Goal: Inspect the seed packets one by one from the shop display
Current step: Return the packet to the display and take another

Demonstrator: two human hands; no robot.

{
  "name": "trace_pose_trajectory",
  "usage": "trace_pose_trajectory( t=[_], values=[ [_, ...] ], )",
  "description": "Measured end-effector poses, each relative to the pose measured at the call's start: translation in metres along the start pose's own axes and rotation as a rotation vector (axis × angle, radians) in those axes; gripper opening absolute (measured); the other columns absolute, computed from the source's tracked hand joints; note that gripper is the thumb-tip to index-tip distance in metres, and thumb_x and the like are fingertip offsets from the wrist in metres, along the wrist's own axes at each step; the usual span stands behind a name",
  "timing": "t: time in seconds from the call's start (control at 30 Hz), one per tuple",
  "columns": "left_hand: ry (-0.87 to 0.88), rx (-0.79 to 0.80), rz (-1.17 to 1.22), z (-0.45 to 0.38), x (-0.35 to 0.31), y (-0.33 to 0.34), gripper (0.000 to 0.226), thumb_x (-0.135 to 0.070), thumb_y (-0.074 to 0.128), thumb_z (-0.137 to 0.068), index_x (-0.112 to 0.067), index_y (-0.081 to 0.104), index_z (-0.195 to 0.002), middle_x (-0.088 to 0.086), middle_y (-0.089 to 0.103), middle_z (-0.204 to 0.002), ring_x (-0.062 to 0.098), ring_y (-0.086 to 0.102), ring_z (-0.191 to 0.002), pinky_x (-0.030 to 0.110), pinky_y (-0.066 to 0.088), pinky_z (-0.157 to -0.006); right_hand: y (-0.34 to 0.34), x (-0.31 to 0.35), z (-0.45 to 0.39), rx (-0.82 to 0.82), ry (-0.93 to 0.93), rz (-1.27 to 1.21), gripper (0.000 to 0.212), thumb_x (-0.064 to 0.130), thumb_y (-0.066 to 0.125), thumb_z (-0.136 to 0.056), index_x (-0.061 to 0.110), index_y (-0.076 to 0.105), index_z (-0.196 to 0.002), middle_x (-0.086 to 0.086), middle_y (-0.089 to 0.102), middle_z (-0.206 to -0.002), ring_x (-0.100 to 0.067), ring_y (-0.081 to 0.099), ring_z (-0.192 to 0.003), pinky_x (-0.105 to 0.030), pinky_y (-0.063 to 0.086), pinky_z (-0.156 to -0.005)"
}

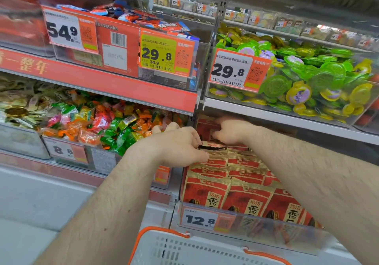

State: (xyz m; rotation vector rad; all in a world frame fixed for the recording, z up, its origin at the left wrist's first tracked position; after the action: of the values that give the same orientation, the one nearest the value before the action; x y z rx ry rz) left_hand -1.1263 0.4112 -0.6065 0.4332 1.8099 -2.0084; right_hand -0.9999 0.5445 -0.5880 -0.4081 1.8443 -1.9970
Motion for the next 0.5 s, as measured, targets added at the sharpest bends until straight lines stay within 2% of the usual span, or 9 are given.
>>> trace_pose_trajectory(
  t=[0.07, 0.2, 0.27, 0.37, 0.43, 0.5],
  values=[
    [-0.002, -0.003, 0.001, 0.002, -0.002, -0.001, 0.064, -0.078, 0.039, -0.052, -0.049, 0.047, -0.109, -0.013, 0.055, -0.128, 0.019, 0.03, -0.124, 0.041, 0.023, -0.098, 0.001, 0.001, 0.001, 0.026, 0.011, -0.002, 0.052, 0.043, 0.054, -0.093, 0.015, 0.052, -0.138, -0.009, 0.056, -0.138, -0.027, 0.056, -0.119, -0.032, 0.048, -0.095],
    [0.011, -0.006, -0.019, 0.005, -0.006, -0.002, 0.053, -0.07, 0.049, -0.07, -0.045, 0.047, -0.116, -0.011, 0.054, -0.132, 0.019, 0.03, -0.125, 0.04, 0.025, -0.098, 0.004, 0.004, 0.005, 0.186, 0.062, -0.075, 0.057, 0.049, 0.046, -0.099, 0.014, 0.048, -0.144, -0.008, 0.047, -0.149, -0.025, 0.047, -0.132, -0.034, 0.036, -0.106],
    [0.042, -0.018, -0.028, 0.006, -0.009, -0.003, 0.046, -0.063, 0.053, -0.085, -0.04, 0.046, -0.124, -0.011, 0.053, -0.136, 0.019, 0.031, -0.128, 0.039, 0.024, -0.099, 0.003, 0.005, 0.006, 0.206, 0.069, -0.111, 0.055, 0.05, 0.041, -0.101, 0.014, 0.05, -0.142, -0.008, 0.046, -0.15, -0.025, 0.046, -0.134, -0.035, 0.034, -0.109],
    [0.065, 0.014, -0.015, 0.011, -0.013, -0.002, 0.048, -0.056, 0.052, -0.093, -0.03, 0.047, -0.132, -0.013, 0.048, -0.139, 0.018, 0.043, -0.123, 0.038, 0.029, -0.106, 0.0, 0.004, 0.014, 0.184, 0.066, -0.154, 0.061, 0.053, 0.032, -0.103, 0.01, 0.048, -0.143, -0.01, 0.044, -0.151, -0.026, 0.043, -0.136, -0.035, 0.032, -0.111],
    [0.081, 0.036, -0.026, 0.015, -0.016, 0.001, 0.044, -0.055, 0.052, -0.094, -0.024, 0.053, -0.125, -0.017, 0.044, -0.134, 0.02, 0.046, -0.117, 0.038, 0.032, -0.108, -0.003, 0.004, 0.025, 0.147, 0.037, -0.19, 0.064, 0.056, 0.025, -0.103, 0.008, 0.055, -0.134, -0.013, 0.053, -0.14, -0.028, 0.05, -0.127, -0.032, 0.035, -0.103],
    [0.094, 0.02, -0.008, 0.018, -0.018, 0.001, 0.042, -0.053, 0.052, -0.095, -0.021, 0.056, -0.122, -0.014, 0.041, -0.136, 0.021, 0.045, -0.118, 0.041, 0.032, -0.111, -0.007, 0.002, 0.039, 0.089, 0.005, -0.285, 0.058, 0.058, 0.025, -0.102, 0.015, 0.064, -0.105, -0.01, 0.062, -0.108, -0.023, 0.057, -0.101, -0.03, 0.041, -0.087]
  ],
)
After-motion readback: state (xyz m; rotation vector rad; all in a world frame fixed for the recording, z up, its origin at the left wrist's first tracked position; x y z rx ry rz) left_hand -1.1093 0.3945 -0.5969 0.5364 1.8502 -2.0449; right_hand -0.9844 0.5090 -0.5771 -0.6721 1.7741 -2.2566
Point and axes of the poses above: each hand's wrist, its own z-axis away from the middle knuckle, its own y-axis out of the palm, x = y × z, the point moved 4 cm from there along -z, towards the middle knuckle
